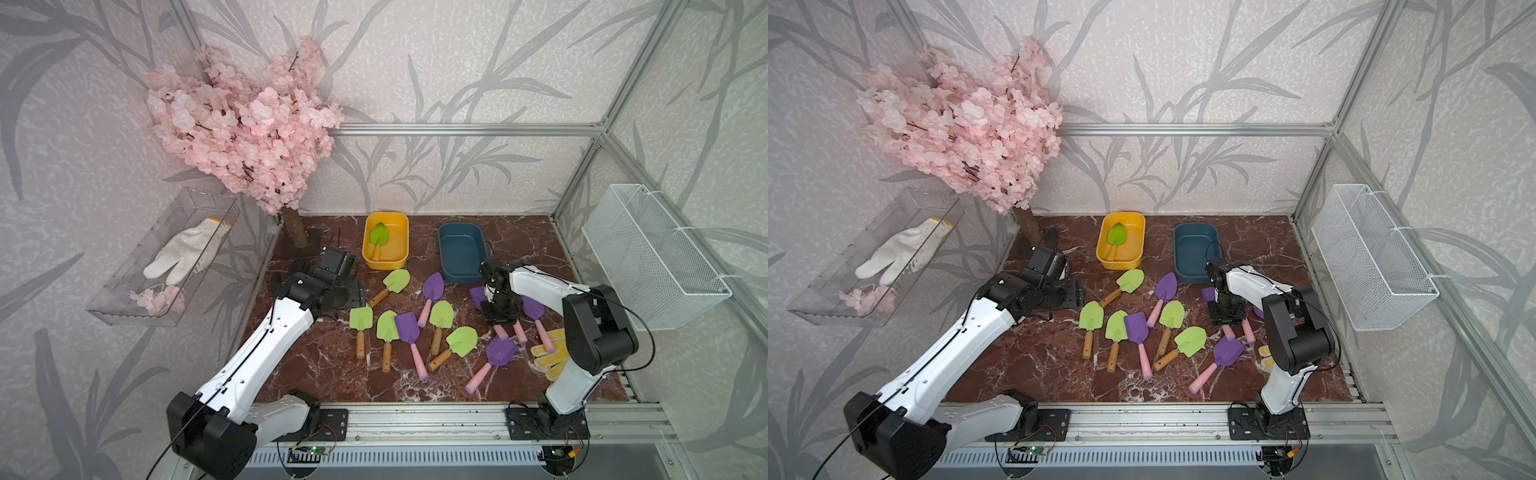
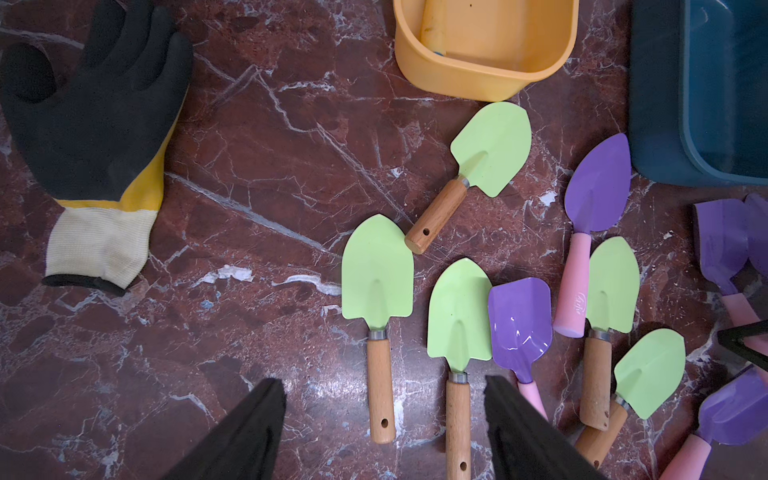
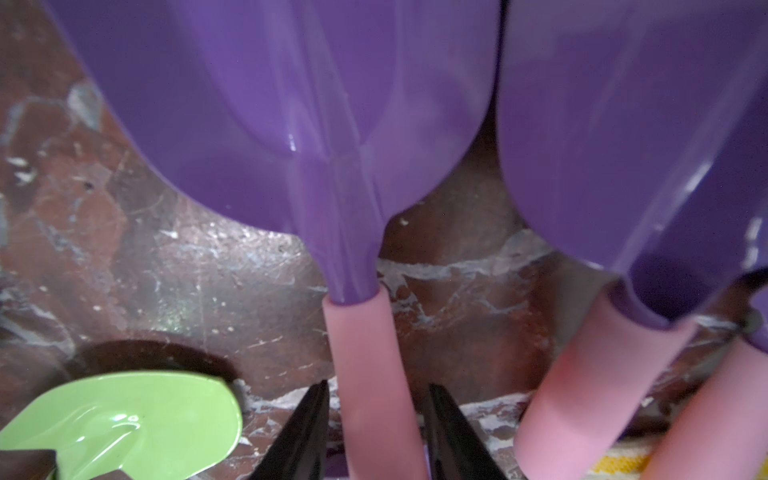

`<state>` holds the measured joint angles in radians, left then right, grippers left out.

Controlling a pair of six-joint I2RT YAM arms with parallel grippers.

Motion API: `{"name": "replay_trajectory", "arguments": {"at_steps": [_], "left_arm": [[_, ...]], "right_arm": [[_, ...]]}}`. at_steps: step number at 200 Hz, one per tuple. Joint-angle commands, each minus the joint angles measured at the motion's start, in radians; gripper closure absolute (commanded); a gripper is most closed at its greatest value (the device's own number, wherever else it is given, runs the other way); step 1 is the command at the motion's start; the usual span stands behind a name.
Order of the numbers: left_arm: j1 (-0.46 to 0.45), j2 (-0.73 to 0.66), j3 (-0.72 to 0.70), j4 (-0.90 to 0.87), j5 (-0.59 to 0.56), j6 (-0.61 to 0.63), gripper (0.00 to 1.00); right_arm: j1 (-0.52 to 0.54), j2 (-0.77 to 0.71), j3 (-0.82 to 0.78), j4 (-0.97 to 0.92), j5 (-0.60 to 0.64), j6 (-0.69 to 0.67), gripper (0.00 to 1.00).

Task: Sort the small shovels by color and place them into the storage box
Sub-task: Pick up the shovel from the center of the board.

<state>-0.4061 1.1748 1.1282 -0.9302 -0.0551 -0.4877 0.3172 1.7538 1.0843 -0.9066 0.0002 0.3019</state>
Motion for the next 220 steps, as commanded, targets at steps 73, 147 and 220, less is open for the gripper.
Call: {"name": "replay_trajectory", "arguments": {"at_steps": [73, 147, 220], "left_arm": [[-0.004, -0.013, 0.042, -0.015, 0.001, 0.017, 0.21], [-0.005, -0.017, 0.062, -0.025, 0.000, 0.020, 0.22], [-0.004, -0.043, 0.064, -0.050, -0.012, 0.012, 0.22]], "right_arm": [[0.004, 0.010, 0.009, -0.005, 0.032, -0.004, 0.71], [0.013, -0.034, 0.016, -0.032, 0.022, -0.019, 0.74], [0.059, -0.075, 0.035, -0.059, 0.012, -0.027, 0.78]]}}
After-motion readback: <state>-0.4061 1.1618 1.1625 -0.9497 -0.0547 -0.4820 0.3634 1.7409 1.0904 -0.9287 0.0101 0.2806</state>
